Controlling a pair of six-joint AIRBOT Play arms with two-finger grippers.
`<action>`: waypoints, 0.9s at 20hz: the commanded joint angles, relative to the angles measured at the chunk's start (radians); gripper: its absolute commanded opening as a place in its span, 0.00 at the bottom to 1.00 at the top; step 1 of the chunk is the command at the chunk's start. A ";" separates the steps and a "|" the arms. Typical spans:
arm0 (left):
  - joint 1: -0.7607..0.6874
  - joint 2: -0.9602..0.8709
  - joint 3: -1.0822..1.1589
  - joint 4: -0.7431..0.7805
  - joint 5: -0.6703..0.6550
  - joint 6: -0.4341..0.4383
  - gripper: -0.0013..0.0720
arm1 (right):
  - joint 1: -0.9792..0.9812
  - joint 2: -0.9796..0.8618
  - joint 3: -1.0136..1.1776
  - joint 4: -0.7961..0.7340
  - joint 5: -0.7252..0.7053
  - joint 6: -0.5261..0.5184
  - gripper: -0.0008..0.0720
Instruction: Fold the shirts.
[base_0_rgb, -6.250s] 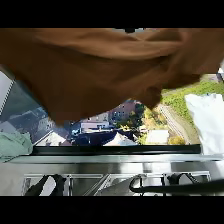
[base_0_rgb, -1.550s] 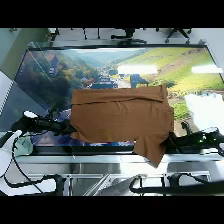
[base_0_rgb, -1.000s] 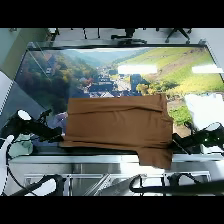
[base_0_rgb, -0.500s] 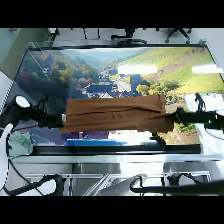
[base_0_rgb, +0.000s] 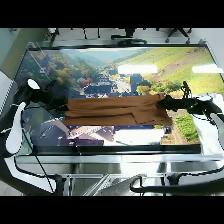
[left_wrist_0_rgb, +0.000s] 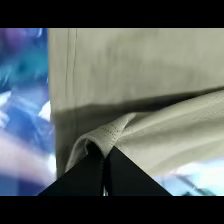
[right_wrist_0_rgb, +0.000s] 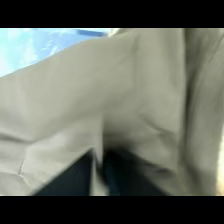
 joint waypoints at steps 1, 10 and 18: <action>-0.002 -0.093 0.083 -0.095 -0.009 0.002 0.04 | -0.005 -0.028 0.027 -0.001 -0.003 -0.099 0.38; 0.042 -0.106 0.315 -0.119 -0.158 -0.024 0.92 | -0.076 0.006 0.053 -0.241 0.066 -0.091 0.90; 0.020 -0.103 0.363 -0.283 -0.164 -0.019 0.73 | 0.015 -0.120 0.054 -0.102 0.063 -0.098 0.58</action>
